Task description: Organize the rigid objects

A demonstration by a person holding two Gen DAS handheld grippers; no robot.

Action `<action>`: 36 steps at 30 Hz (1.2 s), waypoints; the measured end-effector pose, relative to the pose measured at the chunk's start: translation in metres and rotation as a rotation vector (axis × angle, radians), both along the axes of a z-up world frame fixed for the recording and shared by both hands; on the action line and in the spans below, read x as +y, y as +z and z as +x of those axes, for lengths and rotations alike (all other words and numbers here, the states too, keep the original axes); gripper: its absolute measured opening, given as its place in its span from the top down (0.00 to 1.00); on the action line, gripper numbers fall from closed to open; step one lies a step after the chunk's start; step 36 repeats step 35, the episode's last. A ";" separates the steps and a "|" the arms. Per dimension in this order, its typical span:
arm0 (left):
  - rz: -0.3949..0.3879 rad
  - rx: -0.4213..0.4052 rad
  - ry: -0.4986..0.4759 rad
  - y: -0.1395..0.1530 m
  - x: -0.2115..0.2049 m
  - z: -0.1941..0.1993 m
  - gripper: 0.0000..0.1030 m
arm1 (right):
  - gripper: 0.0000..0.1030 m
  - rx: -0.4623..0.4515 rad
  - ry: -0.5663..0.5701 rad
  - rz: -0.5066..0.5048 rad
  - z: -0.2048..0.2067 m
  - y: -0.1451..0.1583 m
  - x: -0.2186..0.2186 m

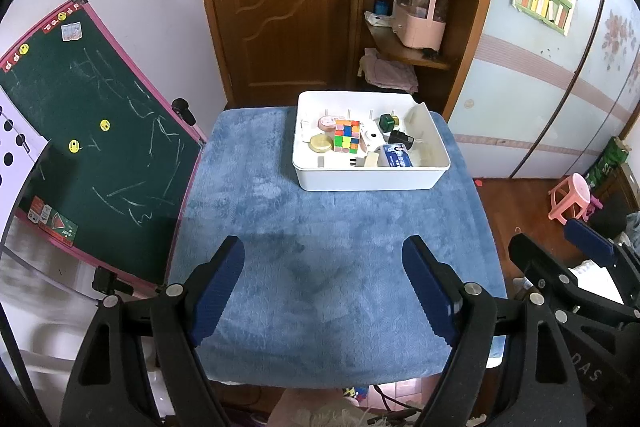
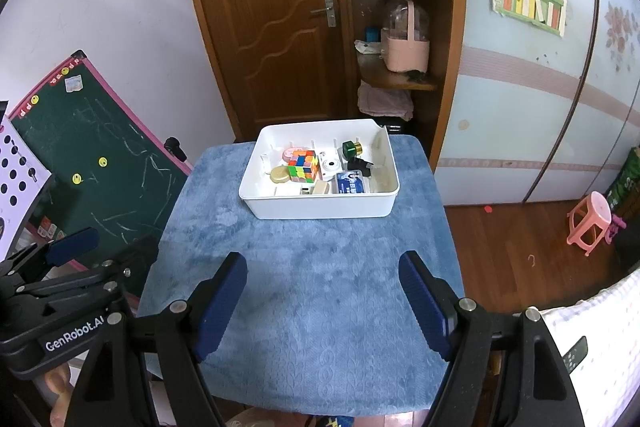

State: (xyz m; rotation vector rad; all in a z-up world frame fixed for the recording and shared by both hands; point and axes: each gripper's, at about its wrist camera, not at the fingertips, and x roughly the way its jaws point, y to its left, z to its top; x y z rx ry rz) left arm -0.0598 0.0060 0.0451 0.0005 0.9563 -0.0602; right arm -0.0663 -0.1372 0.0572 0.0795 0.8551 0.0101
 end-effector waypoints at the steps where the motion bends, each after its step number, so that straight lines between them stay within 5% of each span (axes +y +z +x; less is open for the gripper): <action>1: 0.000 0.000 0.001 0.000 0.000 0.000 0.19 | 0.23 0.000 -0.001 0.001 -0.001 0.000 0.000; 36: 0.012 0.001 0.002 -0.008 0.010 -0.003 0.19 | 0.23 0.003 -0.009 0.012 -0.008 -0.006 0.000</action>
